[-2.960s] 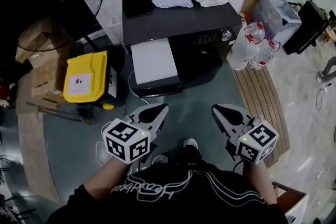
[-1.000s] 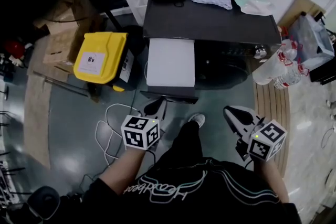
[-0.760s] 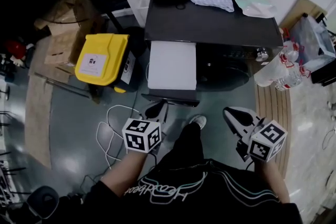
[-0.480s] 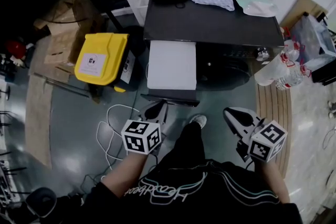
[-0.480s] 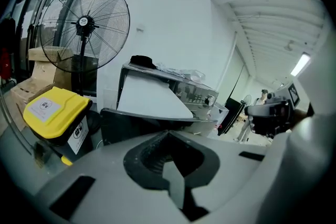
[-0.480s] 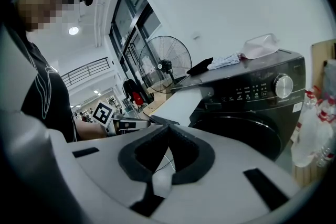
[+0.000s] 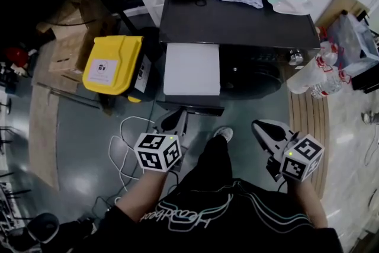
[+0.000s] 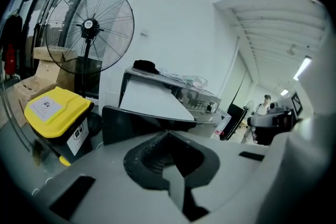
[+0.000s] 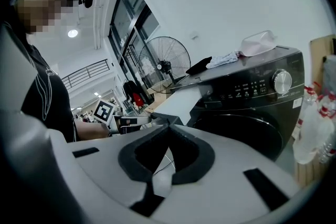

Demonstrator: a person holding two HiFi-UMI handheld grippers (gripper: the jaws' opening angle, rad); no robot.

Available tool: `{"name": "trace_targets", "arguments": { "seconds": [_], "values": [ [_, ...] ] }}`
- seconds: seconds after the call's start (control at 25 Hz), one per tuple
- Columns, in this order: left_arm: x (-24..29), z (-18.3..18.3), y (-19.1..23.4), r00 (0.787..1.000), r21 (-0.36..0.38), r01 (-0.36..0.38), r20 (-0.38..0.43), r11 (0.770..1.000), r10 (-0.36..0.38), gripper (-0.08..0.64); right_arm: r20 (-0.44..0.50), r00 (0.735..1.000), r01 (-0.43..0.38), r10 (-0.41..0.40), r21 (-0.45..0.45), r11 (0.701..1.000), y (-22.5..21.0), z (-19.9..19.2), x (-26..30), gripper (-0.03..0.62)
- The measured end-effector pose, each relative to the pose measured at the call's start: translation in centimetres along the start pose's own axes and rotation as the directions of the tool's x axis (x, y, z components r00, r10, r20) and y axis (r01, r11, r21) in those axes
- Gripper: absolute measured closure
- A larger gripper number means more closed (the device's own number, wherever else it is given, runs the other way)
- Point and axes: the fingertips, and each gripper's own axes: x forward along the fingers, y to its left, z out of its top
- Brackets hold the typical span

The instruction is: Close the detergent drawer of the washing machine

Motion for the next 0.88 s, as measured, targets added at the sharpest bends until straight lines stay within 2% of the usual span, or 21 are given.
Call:
{"name": "trace_targets", "arguments": {
  "seconds": [0.48,0.76,0.88],
  "values": [
    [1.1,0.7,0.4,1.0,0.006,-0.029,-0.009,1.0,0.029,0.538,-0.008,1.0,-0.002,0.002,0.012,1.0,-0.5,-0.3,-0.2,0.566],
    [1.9,0.6,1.0,0.998,0.007,-0.048,-0.041,0.999,0.049,0.538,0.008,1.0,0.001,-0.002,0.003,1.0,-0.9,0.4,0.0,0.566],
    [2.0,0.6,1.0,0.999,0.008,-0.039,-0.032,0.999,0.039,0.538,0.005,1.0,0.003,-0.003,0.005,1.0,-1.0,0.7,0.1,0.566]
  ]
}}
